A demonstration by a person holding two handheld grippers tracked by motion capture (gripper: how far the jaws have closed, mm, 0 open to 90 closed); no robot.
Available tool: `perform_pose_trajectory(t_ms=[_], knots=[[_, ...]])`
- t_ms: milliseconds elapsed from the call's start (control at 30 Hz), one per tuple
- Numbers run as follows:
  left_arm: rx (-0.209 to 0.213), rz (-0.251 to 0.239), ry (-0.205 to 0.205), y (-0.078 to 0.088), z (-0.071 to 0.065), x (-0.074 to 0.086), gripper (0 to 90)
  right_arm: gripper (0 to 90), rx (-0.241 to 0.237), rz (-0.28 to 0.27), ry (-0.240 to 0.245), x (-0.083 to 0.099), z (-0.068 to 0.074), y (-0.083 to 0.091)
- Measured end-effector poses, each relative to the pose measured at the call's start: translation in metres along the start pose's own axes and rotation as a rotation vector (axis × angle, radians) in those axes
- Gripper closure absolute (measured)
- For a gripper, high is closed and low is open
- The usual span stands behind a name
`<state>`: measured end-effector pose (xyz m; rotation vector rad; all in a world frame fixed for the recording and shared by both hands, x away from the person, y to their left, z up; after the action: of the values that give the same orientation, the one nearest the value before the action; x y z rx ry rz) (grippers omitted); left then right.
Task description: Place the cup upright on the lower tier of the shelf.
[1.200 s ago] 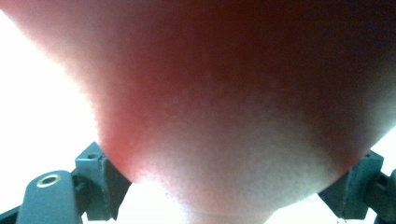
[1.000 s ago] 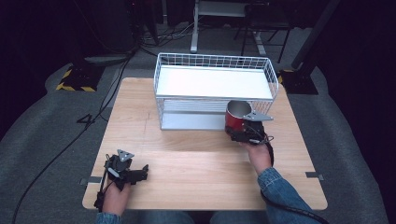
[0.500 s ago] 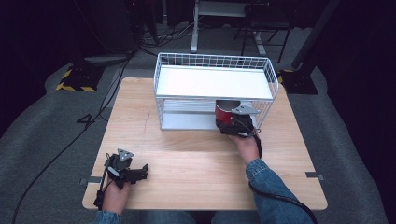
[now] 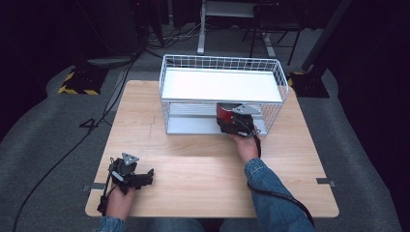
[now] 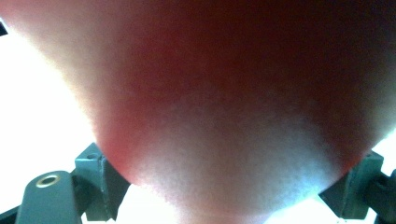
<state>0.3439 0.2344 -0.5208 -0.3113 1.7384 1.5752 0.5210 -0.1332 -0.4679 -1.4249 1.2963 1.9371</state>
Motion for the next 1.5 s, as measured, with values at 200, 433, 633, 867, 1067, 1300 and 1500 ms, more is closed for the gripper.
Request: perform_pose_trajectory(t_ms=[200, 433, 633, 867, 1067, 1300, 1500], knots=[[0.0, -0.002, 0.002, -0.001, 0.0, 0.0, 0.2, 17.6, 0.013, -0.009, 0.002, 0.001, 0.0, -0.002], [0.0, -0.001, 0.002, -0.001, 0.0, 0.0, 0.2, 17.5, 0.012, 0.011, 0.001, 0.006, 0.004, -0.008], [0.002, -0.001, 0.003, -0.001, 0.0, 0.0, 0.2, 17.5, 0.019, 0.026, 0.01, 0.007, 0.003, -0.017], [0.002, -0.001, 0.005, 0.0, 0.0, 0.0, 0.2, 17.4, 0.008, 0.029, 0.004, 0.004, 0.004, -0.027], [0.004, -0.002, 0.008, 0.0, 0.001, 0.0, 0.2, 17.2, -0.017, 0.042, -0.008, 0.006, 0.007, -0.035], [0.003, 0.001, 0.005, 0.0, 0.0, 0.0, 0.2, 16.5, -0.043, 0.055, -0.005, 0.009, 0.004, -0.04], [0.003, 0.0, 0.004, 0.0, 0.0, 0.0, 0.3, 15.8, -0.036, 0.08, 0.019, 0.009, 0.005, -0.04]])
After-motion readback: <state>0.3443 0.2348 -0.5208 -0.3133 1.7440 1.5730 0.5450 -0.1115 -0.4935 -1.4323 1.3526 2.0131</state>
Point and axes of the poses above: each handheld gripper's, and its own axes: y roughly backward along the jaws, x roughly out of its underside, z roughly to its left, the point moved 2 cm from there along -y, roughly forward along the jaws, and after that the axes turned 6 degrees about -y, right-handed, at the moved point
